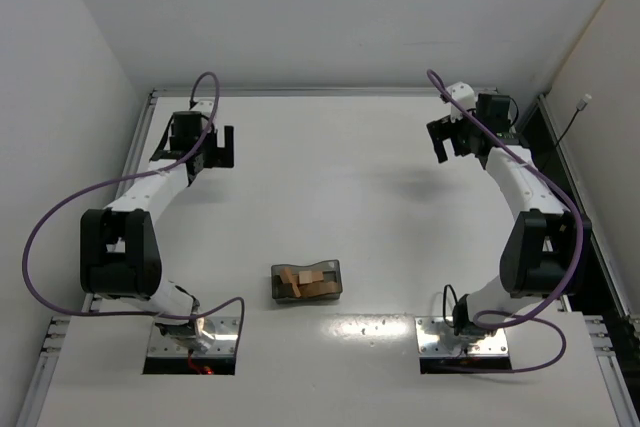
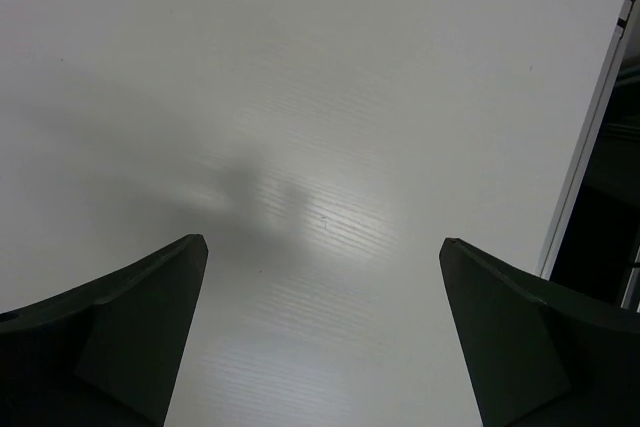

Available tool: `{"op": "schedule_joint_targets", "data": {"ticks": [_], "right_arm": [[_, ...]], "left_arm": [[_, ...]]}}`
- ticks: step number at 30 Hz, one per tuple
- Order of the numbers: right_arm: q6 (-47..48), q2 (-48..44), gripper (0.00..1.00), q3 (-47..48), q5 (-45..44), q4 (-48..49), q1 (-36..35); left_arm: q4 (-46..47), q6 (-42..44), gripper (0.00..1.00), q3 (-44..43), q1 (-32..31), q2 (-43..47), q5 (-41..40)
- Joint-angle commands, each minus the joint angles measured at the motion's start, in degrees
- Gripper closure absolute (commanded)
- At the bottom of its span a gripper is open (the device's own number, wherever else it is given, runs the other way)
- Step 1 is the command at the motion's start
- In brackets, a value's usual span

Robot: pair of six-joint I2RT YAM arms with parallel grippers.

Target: Build the wood block tower

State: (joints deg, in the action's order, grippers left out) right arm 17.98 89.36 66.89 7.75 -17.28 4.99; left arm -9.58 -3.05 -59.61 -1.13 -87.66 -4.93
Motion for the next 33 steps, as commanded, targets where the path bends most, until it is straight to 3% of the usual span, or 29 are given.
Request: {"op": "schedule_joint_targets", "data": {"ticks": [1, 5, 10, 14, 19, 21, 26, 29, 33], "right_arm": [[0.22, -1.91, 0.0, 0.96, 1.83, 0.23, -0.34], [0.22, -2.44, 0.0, 0.43, 1.83, 0.23, -0.34], [0.22, -2.96, 0.0, -0.18, 2.36, -0.91, -0.34], [0.74, -4.02, 0.0, -0.8, 2.89, -2.05, -0.34], [0.74, -5.16, 0.0, -2.2, 4.03, -3.29, -0.34], [0.22, -5.77, 0.0, -2.73, 4.64, -3.29, -0.34], [0.22, -6.31, 0.0, -3.26, 4.64, -3.98, -0.34], [0.22, -6.31, 0.0, -3.26, 4.64, -4.51, -0.34], [0.22, -6.31, 0.0, -3.26, 4.64, -4.52, -0.34]], "left_arm": [[1.15, 0.76, 0.0, -1.82, -0.02, 1.0, 3.69], [0.27, 2.42, 0.0, -3.13, -0.54, 1.0, 7.73], [-8.05, 11.12, 0.0, -7.26, -5.36, 2.93, 26.08], [-16.4, 17.45, 0.06, -11.22, -19.84, 3.63, 24.7], [-19.33, 19.66, 0.06, -8.16, -35.04, 3.81, 19.0], [-18.02, 20.28, 0.07, -6.14, -38.67, 4.69, 16.54], [-15.65, 19.75, 0.41, 0.98, -45.09, 7.31, 13.1], [-15.03, 18.52, 0.46, 4.23, -48.25, 8.55, 13.1], [-14.5, 16.59, 0.46, 6.87, -50.55, 9.16, 13.71]]}}
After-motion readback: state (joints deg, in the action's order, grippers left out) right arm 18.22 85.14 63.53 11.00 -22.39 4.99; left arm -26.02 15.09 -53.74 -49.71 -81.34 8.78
